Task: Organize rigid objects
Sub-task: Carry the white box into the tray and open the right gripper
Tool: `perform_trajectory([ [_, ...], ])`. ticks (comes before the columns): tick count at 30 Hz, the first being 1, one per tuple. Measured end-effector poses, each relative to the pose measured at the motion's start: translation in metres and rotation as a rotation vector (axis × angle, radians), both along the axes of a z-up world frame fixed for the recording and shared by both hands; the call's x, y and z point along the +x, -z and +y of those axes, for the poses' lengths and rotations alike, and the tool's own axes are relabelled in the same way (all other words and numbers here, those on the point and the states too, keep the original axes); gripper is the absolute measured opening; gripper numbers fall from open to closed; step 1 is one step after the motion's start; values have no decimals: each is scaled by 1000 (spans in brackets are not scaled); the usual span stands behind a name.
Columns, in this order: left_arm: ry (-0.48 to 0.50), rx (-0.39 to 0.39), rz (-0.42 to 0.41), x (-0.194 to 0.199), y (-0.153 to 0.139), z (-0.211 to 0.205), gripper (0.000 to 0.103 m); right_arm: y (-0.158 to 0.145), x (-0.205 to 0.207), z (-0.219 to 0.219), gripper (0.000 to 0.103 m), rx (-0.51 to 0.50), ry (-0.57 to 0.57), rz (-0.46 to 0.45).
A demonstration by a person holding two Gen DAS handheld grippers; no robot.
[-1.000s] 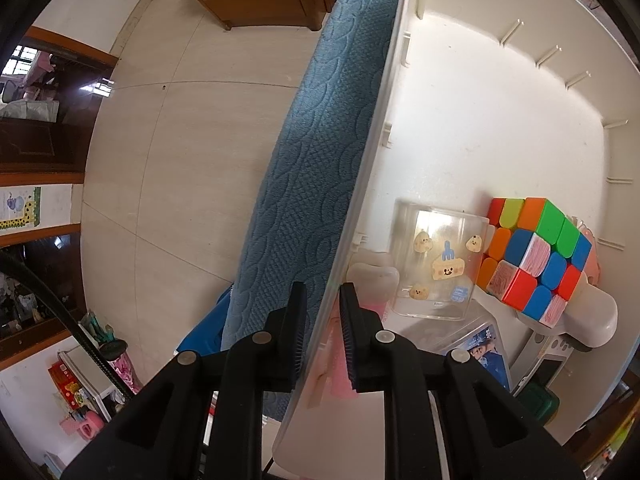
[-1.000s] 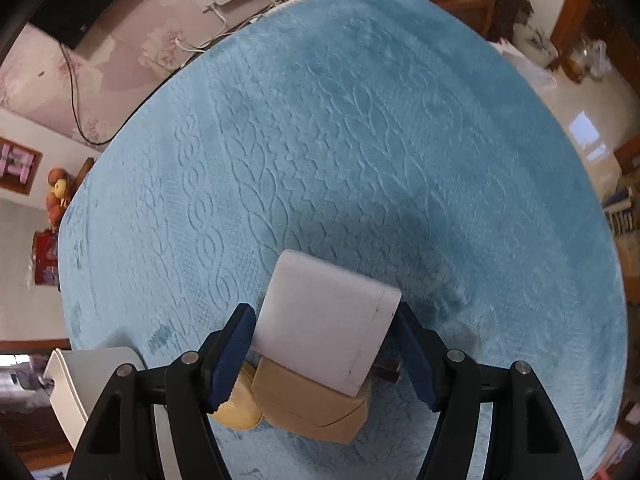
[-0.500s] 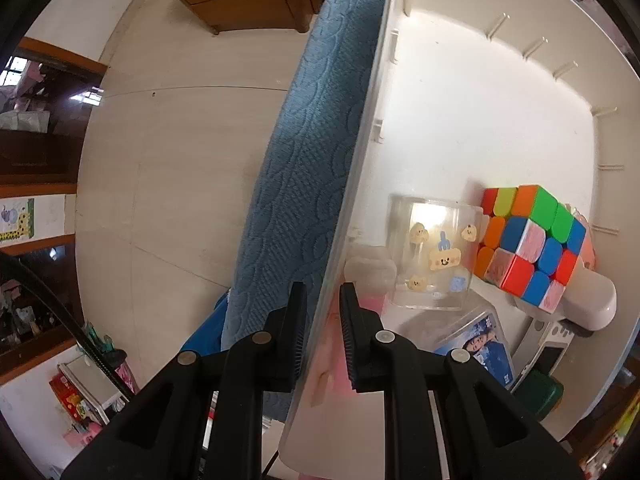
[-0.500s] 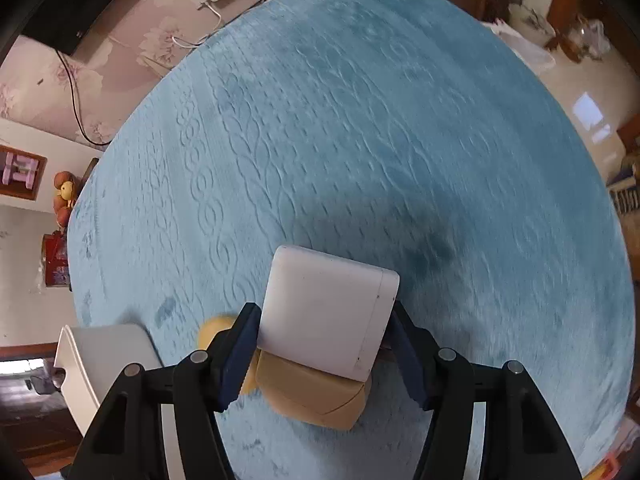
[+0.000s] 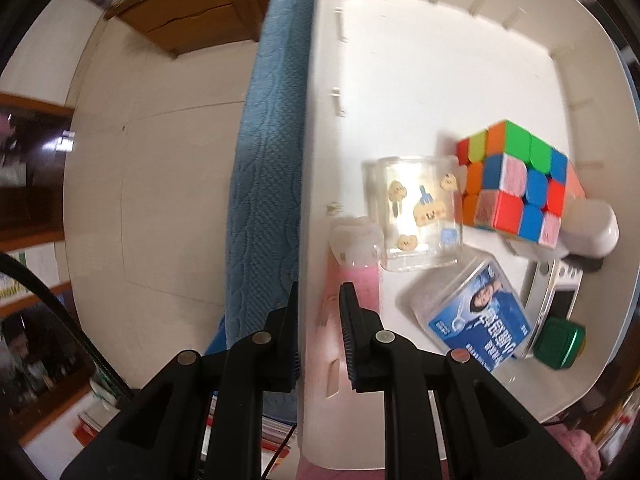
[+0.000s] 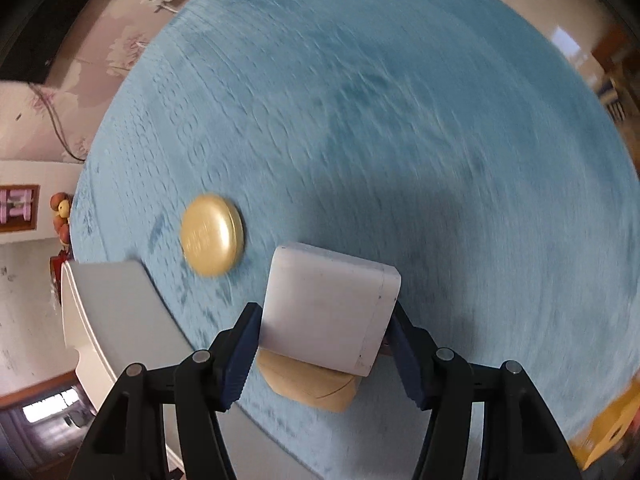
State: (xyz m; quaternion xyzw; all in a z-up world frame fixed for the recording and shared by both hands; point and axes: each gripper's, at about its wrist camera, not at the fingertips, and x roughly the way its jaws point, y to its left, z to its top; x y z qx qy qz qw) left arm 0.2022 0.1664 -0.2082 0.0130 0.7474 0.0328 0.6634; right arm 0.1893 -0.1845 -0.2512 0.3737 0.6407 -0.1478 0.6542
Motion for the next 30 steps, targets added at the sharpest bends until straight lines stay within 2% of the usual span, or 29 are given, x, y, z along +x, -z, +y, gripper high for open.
perform_trajectory([
  [9, 113, -65, 8, -10, 0, -8, 19, -10, -54, 33, 62, 34, 50, 23],
  [15, 178, -101, 14, -16, 2, -1, 19, -33, -80, 47, 62, 48, 84, -14],
  [21, 231, -127, 21, -15, 2, 1, 19, -70, -98, 66, 62, 50, 92, -102],
  [30, 290, -148, 27, -11, 3, -1, 19, -127, -95, 109, 62, 34, -14, -247],
])
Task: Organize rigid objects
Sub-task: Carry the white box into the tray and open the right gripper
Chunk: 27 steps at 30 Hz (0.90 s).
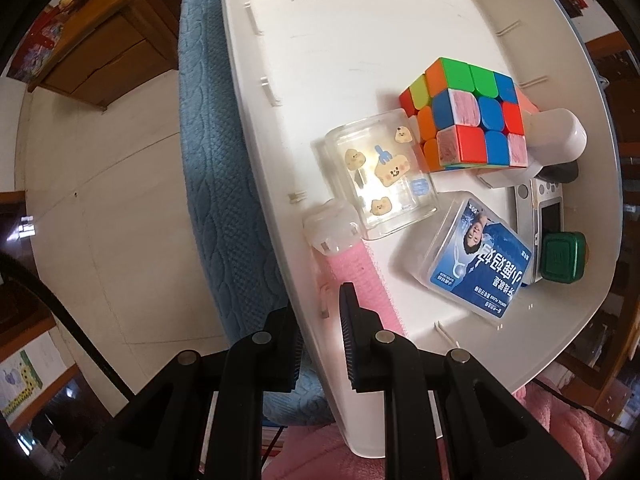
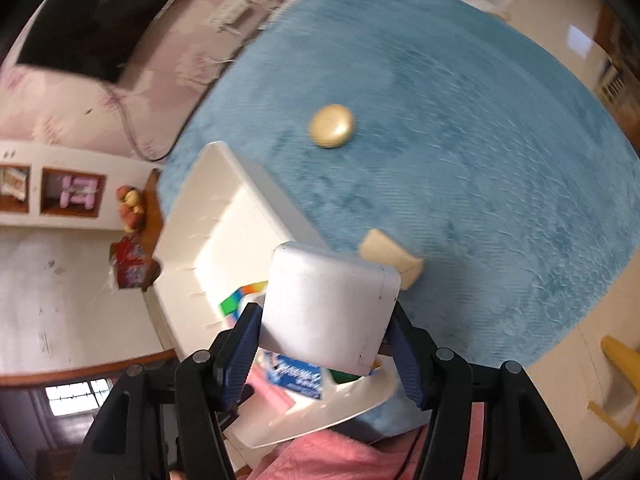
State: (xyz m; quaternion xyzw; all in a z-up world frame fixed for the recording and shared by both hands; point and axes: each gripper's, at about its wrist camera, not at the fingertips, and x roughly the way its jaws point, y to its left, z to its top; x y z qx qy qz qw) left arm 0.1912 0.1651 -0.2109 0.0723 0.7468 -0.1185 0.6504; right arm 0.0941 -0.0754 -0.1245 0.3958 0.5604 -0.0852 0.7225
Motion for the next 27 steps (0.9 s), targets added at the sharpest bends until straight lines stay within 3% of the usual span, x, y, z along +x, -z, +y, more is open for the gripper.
perform_trajectory([
  [8, 28, -17, -1, -1, -1, -1, 19, -23, 19, 50, 62, -86, -168, -50],
  [19, 36, -26, -1, -4, -1, -1, 19, 9, 33, 110, 62, -42, -363, 41],
  [27, 60, -20, 5, -6, -1, -4, 19, 39, 35, 120, 62, 19, -384, 143],
])
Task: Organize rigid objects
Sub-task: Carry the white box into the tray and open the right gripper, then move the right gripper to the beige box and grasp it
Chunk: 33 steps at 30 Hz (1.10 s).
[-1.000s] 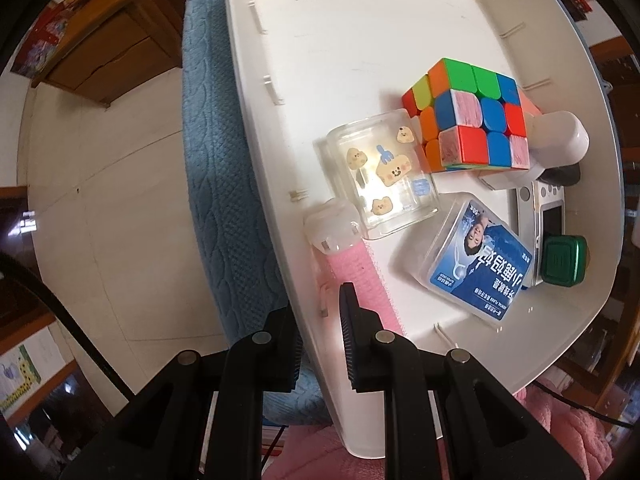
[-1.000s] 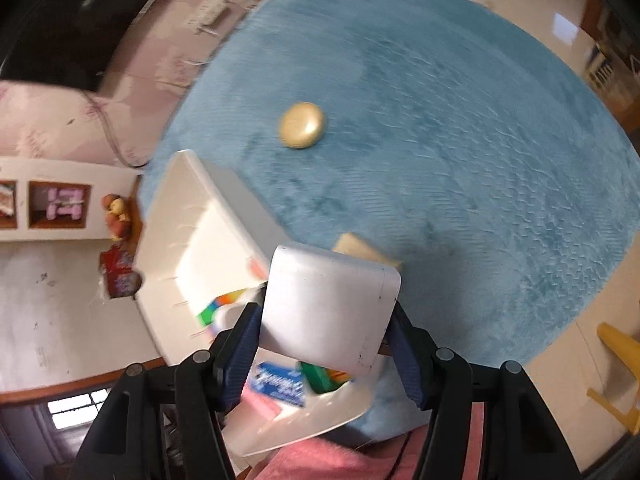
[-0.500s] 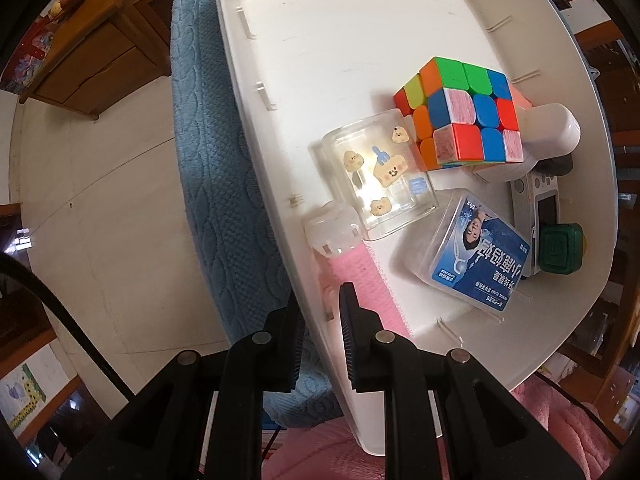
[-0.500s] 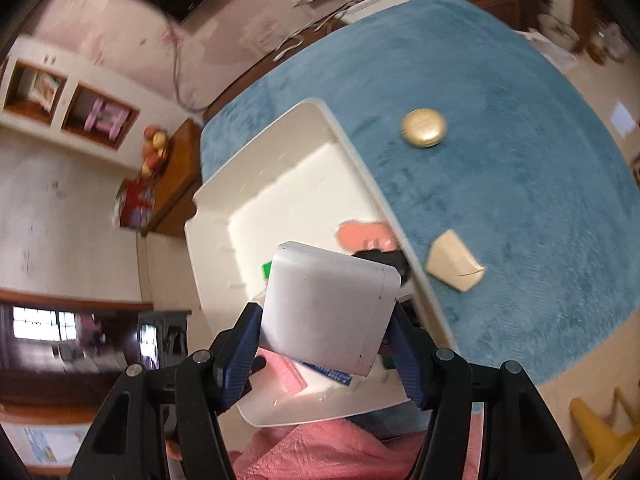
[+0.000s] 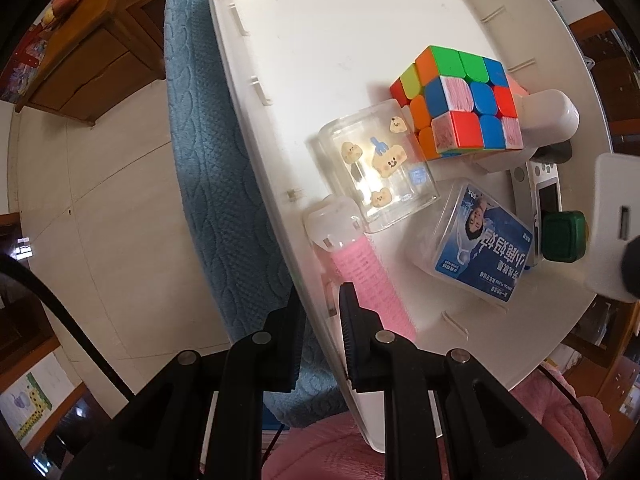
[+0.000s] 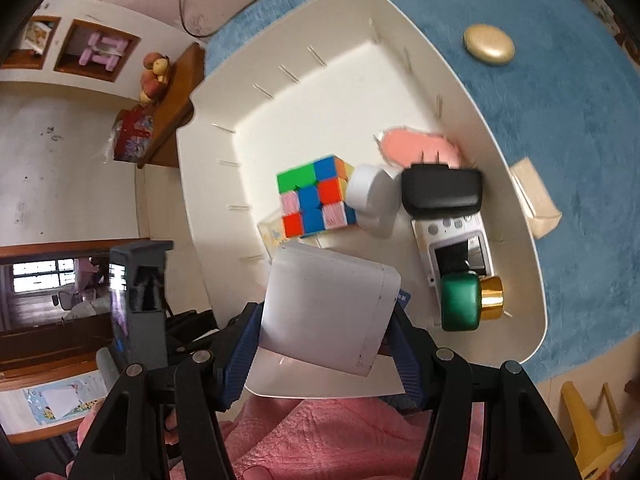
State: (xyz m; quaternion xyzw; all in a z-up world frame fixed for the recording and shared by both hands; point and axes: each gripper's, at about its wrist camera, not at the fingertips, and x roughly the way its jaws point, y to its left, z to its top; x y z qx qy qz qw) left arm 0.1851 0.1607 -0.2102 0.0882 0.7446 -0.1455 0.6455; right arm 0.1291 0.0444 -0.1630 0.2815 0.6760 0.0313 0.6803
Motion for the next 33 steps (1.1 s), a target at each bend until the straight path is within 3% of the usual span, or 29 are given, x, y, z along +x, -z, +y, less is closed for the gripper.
perform_trajectory([
  [6, -12, 11, 13, 3, 4, -2, 19, -2, 1, -10, 63, 4, 9, -8],
  [19, -63, 45, 22, 10, 9, -3, 19, -53, 6, -45, 63, -148, -162, -268],
  [28, -130, 83, 23, 12, 9, -2, 19, -74, 3, -83, 69, -229, -322, -431],
  [30, -146, 90, 21, 12, 8, -3, 19, -75, 2, -88, 77, -254, -376, -471],
  [33, -169, 100, 19, 13, 8, -2, 19, -75, 0, -97, 78, -288, -457, -528],
])
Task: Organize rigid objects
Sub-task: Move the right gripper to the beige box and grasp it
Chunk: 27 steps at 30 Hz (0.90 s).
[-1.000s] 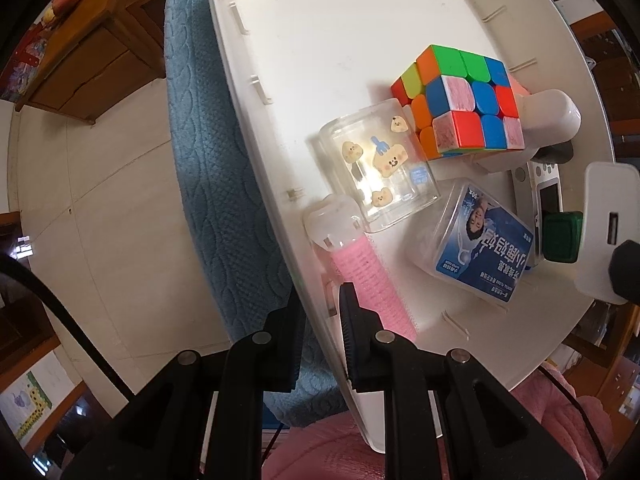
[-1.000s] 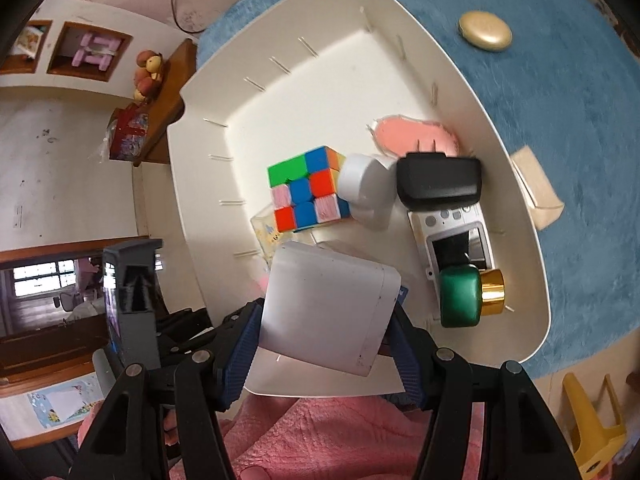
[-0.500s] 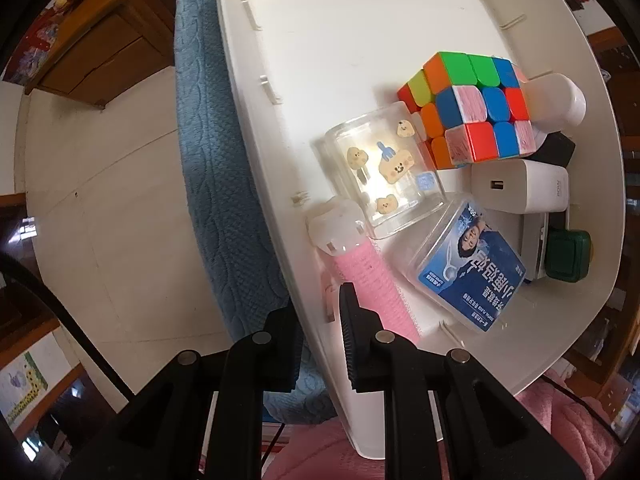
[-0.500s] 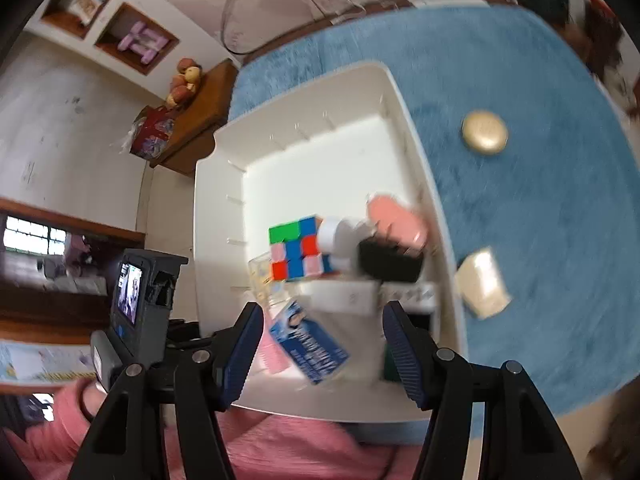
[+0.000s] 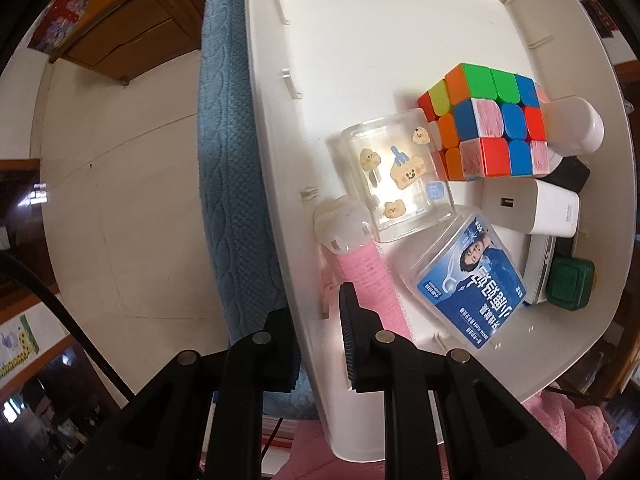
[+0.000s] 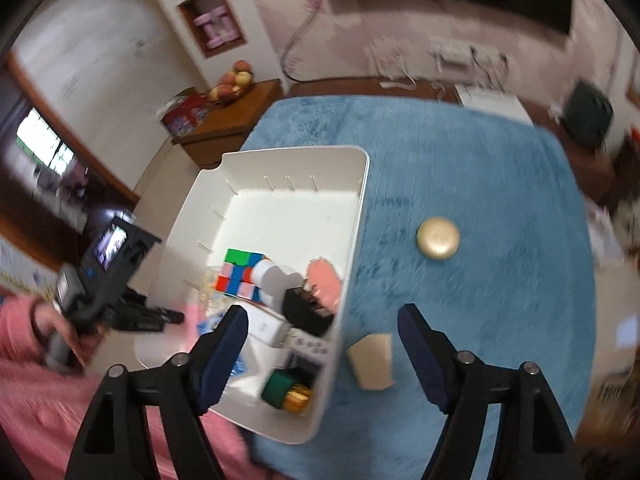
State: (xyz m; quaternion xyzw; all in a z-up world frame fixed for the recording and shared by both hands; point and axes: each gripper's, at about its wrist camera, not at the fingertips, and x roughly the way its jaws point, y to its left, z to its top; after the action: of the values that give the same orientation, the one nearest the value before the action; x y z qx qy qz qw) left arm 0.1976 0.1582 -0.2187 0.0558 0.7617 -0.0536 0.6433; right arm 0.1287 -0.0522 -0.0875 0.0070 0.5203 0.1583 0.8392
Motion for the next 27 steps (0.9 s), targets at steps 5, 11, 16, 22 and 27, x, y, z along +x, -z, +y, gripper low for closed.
perform_trajectory([
  [5, -64, 15, -1, -3, 1, 1, 19, 10, -3, -15, 80, -74, -114, -49],
  [11, -140, 47, 2, -9, 6, 4, 19, 34, -9, -23, 80, -174, -251, -59],
  [16, -214, 71, 1, -13, 8, 9, 19, 64, -14, -29, 80, -209, -356, -44],
  [22, -291, 102, -3, -15, 12, 20, 19, 92, -9, -33, 80, -172, -427, -3],
  [27, -347, 116, -13, -21, 13, 29, 19, 111, -11, -26, 80, -158, -546, 10],
])
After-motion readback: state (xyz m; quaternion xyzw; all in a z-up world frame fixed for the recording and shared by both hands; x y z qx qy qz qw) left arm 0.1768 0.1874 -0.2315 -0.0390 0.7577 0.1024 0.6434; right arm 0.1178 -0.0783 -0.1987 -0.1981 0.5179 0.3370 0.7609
